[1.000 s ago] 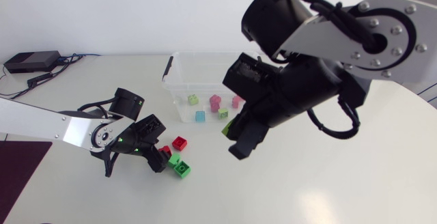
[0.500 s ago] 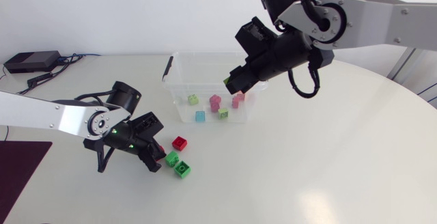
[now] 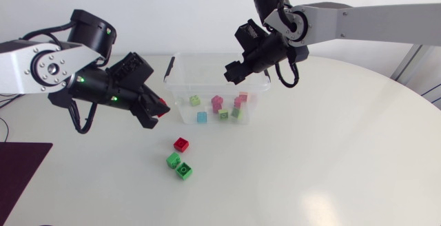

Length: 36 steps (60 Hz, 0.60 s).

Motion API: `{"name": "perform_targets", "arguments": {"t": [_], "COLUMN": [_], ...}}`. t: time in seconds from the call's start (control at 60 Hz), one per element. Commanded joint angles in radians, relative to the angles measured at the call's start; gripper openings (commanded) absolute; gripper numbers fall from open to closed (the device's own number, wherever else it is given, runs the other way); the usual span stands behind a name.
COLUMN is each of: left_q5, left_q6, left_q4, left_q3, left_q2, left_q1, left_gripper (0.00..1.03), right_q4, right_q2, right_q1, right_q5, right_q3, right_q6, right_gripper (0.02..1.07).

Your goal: Pick up the duplo bricks and place them in the container

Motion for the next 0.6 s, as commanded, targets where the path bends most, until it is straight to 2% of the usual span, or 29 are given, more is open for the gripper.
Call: {"name": "perform_targets", "arguments": {"t": [0.0, 0.183, 0.45, 0.583], "left_q5": [0.022, 0.026, 0.026, 0.026], "left_q6": [-0.049, -0.129, -0.23, -0.255], "left_q4": [-0.008, 0.047, 0.188, 0.216], "left_q3": [0.077, 0.171, 0.298, 0.39], "left_q2": [0.004, 0.075, 0.25, 0.362], "left_q1": [-0.015, -0.045, -0.044, -0.03], "left_gripper": [0.19, 0.19, 0.19, 0.19], "right_q4": [0.021, 0.036, 0.035, 0.024], "right_q2": [-0.048, -0.173, -0.348, -0.39], "right_q1": [-0.001, 0.04, 0.238, 0.324], "right_q5": [0.012, 0.017, 0.066, 0.073], "right_q3": [-0.007, -0.107, -0.334, -0.425], "right_q6": [0.014, 0.012, 0.0, 0.024], "right_gripper": [0.91, 0.92, 0.92, 0.92]}}
